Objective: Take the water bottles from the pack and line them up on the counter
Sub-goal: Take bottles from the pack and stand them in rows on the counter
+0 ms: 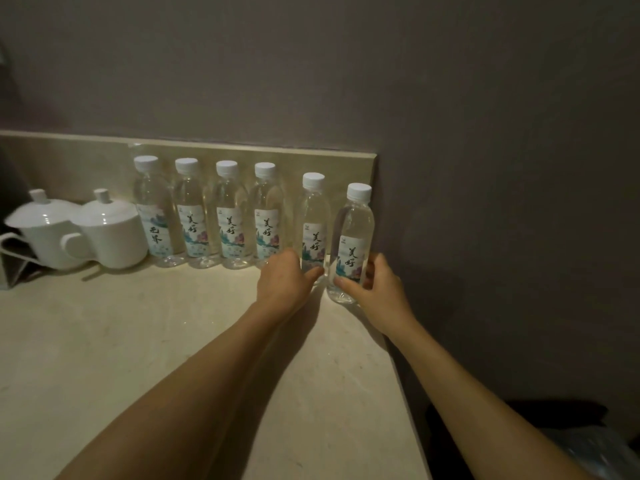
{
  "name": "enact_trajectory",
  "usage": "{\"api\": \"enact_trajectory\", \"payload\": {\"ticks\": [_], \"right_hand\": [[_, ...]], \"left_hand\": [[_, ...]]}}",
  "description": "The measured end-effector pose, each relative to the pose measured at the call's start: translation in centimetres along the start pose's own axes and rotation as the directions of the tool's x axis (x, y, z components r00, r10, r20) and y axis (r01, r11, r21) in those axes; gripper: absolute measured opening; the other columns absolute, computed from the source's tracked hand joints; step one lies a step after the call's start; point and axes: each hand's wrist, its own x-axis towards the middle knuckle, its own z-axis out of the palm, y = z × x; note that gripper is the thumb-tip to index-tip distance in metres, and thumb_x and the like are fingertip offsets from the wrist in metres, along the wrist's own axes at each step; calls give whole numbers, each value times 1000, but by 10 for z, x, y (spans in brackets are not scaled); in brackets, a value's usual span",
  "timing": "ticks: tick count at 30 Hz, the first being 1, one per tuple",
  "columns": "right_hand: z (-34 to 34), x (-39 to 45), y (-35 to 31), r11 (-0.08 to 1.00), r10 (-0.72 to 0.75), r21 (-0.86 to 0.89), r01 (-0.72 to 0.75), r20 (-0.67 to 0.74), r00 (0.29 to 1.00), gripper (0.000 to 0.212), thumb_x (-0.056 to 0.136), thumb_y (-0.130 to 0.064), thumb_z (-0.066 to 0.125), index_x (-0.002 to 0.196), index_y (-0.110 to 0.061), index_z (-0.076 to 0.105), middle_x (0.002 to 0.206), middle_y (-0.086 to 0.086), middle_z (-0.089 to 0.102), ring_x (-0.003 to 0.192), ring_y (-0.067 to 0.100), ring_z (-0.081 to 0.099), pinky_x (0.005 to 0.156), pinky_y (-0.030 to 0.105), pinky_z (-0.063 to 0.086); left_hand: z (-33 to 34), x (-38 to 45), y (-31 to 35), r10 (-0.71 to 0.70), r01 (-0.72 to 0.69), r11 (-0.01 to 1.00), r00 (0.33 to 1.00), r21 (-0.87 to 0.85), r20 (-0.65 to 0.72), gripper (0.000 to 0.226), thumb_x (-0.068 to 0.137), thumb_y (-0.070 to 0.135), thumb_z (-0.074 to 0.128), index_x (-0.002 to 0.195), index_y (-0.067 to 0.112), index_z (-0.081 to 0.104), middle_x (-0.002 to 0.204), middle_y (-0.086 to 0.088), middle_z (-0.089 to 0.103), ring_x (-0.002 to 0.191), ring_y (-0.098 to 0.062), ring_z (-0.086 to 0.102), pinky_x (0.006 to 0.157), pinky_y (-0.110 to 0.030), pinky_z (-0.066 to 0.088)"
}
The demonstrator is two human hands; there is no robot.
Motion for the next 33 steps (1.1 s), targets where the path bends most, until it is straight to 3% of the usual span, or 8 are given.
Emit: {"api": "enact_trajectory", "payload": {"ticks": [7,11,16,22,25,28,33], "right_hand": [[0,1,-3,998,0,-58,-1,-21,1000,41,79,-27,79,107,-30,48,113,-8,62,94,4,59,68,14,47],[0,1,-2,996,12,-83,-14,-26,1000,42,80,-29,78,112,-28,51,124,-1,64,99,8,58,77,23,49],[1,1,2,998,3,-64,-6,-36,999,50,81,-29,77,125,-22,54,123,-3,65,90,1,56,66,13,43],[0,-1,2,998,-6,-58,4,-28,1000,52,81,-29,77,128,-23,54,115,-10,63,79,-9,53,62,11,41],[-1,-1,2,998,3,-56,-5,-25,1000,51,81,-29,77,126,-23,55,116,-8,65,83,-5,56,66,11,43],[-2,-1,1,999,8,-53,-9,-12,1000,50,82,-28,77,127,-24,54,113,-11,63,81,-9,54,64,10,42],[-1,-2,-1,998,14,-59,-15,-16,1000,50,81,-29,77,125,-26,55,101,-20,58,79,-10,55,58,8,43]], "left_hand": [[3,3,-2,14,-13,1000,1000,16,-17,35,88,43,68,96,8,68,96,-14,70,86,-31,65,78,-42,56],[4,7,-3,13,-13,999,1000,41,-3,34,91,40,64,110,12,67,104,-12,71,94,-29,66,83,-43,56],[0,14,-2,4,-10,974,1000,228,26,40,94,45,57,107,8,67,99,-13,70,91,-30,67,80,-41,57],[-5,19,-1,32,-64,913,996,402,87,42,99,46,47,104,7,64,86,-8,57,83,-27,60,73,-35,52],[-6,20,0,48,-76,901,996,427,76,39,100,41,44,103,8,66,87,-9,59,82,-26,60,72,-35,52],[-5,21,1,61,-88,906,995,413,76,38,100,40,45,101,8,66,92,-11,65,87,-29,66,80,-40,58],[-2,25,3,59,-72,896,997,438,44,35,99,34,45,103,6,66,98,-14,67,92,-33,66,79,-39,57]]}}
